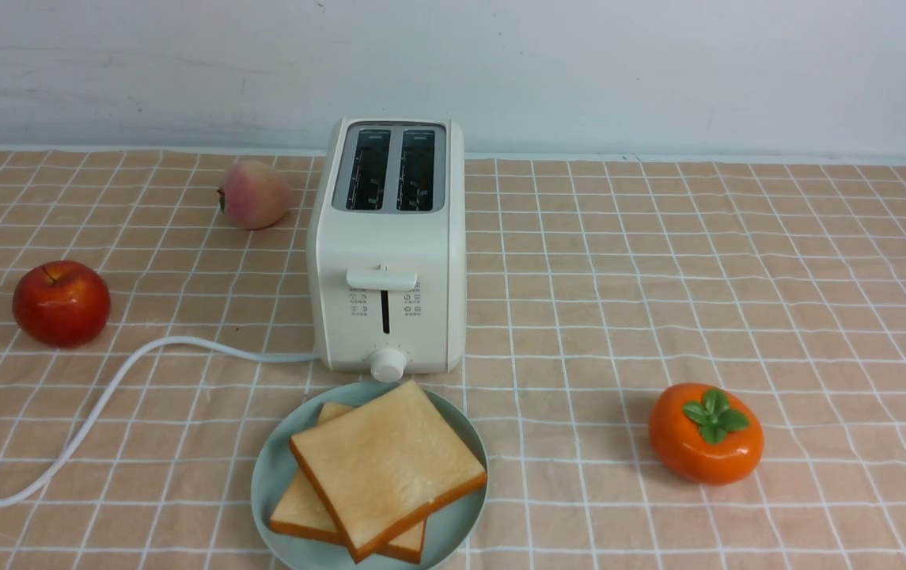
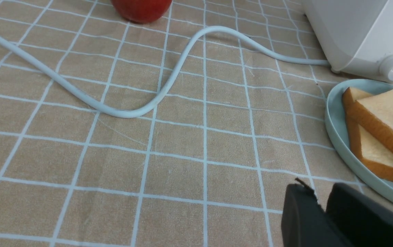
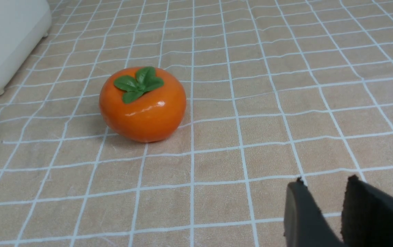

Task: Take toasted bread from bread machine on light coffee tablecloth place on plate.

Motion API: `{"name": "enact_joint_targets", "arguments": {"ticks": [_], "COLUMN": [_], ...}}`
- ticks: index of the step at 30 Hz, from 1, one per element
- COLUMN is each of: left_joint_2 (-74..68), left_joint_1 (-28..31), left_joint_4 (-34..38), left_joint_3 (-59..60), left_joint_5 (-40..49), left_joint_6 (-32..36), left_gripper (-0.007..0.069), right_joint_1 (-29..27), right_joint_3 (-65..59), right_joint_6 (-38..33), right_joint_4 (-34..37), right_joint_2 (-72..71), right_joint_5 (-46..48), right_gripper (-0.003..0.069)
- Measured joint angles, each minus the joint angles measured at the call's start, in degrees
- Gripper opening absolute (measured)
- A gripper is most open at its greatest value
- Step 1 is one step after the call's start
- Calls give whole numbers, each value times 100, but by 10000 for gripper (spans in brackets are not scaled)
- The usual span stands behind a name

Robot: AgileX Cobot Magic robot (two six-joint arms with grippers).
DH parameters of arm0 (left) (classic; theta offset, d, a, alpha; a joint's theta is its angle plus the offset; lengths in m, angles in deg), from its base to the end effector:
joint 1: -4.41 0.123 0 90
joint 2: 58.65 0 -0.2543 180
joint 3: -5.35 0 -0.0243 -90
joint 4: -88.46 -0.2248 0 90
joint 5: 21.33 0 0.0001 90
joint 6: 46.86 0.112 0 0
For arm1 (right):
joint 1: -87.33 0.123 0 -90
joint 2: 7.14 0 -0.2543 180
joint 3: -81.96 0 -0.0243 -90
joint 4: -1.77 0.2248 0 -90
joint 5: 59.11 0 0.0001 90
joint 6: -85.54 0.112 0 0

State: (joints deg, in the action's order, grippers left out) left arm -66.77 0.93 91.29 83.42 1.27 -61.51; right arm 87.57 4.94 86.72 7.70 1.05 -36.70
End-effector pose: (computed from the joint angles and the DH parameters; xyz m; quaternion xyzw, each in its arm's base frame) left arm 0.0767 -0.0068 0.1620 -0.0921 0.8077 -0.1124 0.5714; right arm 0.0770 0.0047 0.1684 0.0336 0.8057 0.0515 0.5891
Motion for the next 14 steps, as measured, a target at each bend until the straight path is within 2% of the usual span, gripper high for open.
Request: {"name": "enact_joint_targets", "arguments": {"ticks": [14], "left_joint_2": [0], "left_joint_1": [0], "left_joint_4": [0], "left_joint_3": [0], "left_joint_5": [0], "left_joint_6": [0], "left_gripper": [112], "right_joint_1": [0], "right_joint_3": [0], "right_joint_6": [0], "right_joint_4": [0], "right_joint_2": [0], "right_joint_5": [0], "right_gripper": [210]}}
